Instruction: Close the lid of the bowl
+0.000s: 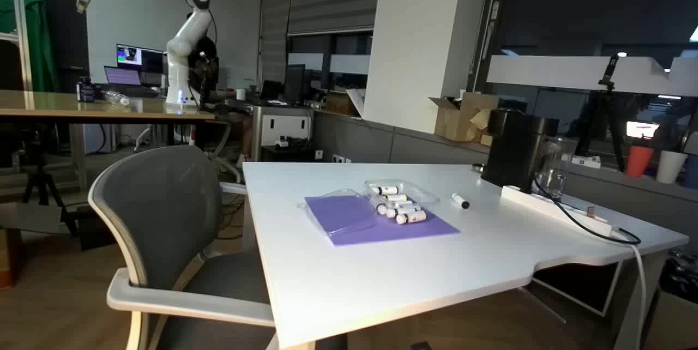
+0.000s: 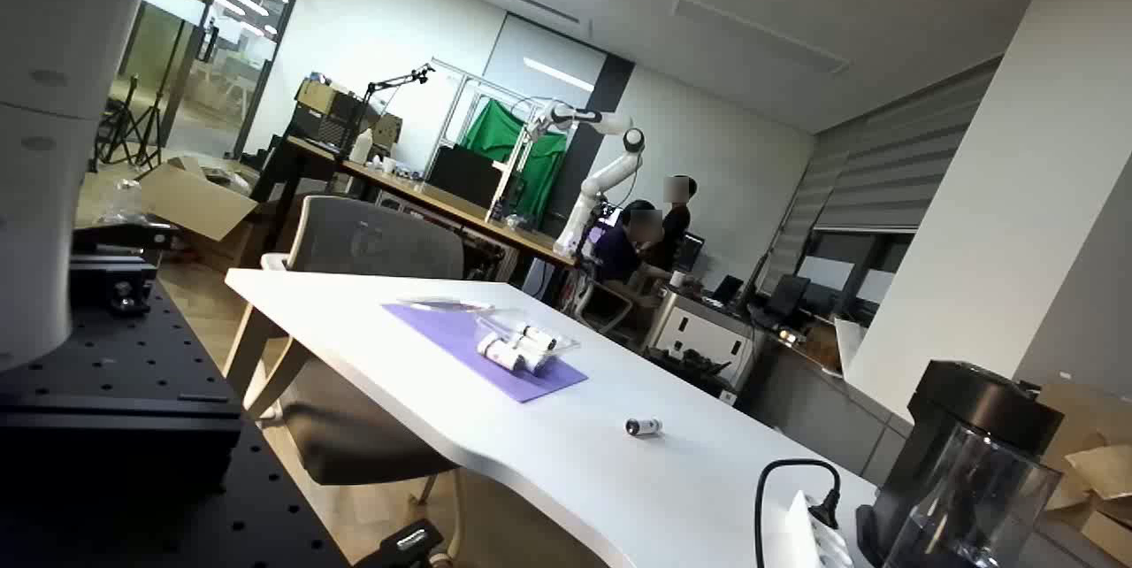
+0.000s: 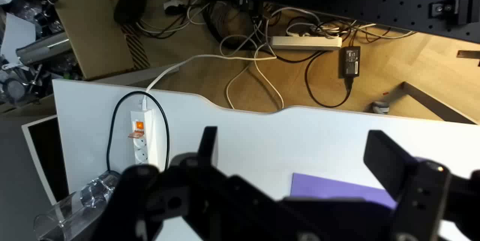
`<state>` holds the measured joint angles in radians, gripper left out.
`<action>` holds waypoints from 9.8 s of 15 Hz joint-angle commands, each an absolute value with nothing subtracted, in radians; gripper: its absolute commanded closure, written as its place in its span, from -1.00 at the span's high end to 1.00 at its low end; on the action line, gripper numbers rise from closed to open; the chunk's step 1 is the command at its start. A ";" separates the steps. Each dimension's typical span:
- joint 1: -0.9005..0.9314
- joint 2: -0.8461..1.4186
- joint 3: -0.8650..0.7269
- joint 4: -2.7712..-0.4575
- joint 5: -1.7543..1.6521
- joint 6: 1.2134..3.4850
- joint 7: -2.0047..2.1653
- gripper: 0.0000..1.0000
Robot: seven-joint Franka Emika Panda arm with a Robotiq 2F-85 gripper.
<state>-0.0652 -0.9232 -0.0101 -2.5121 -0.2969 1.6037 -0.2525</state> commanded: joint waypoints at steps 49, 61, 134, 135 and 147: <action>0.194 0.408 0.209 -2.347 -1.619 2.413 0.097 1.00; 0.277 0.732 0.248 -2.065 -1.953 2.398 0.288 1.00; -0.086 0.483 0.168 -2.234 -1.964 1.960 0.548 1.00; -0.105 0.442 0.169 -2.235 -1.920 2.038 0.485 1.00; -0.183 0.140 0.186 -2.238 -0.872 2.436 -0.308 1.00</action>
<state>-0.2371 0.2056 0.2495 -2.2139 -1.0580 2.3536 -0.2398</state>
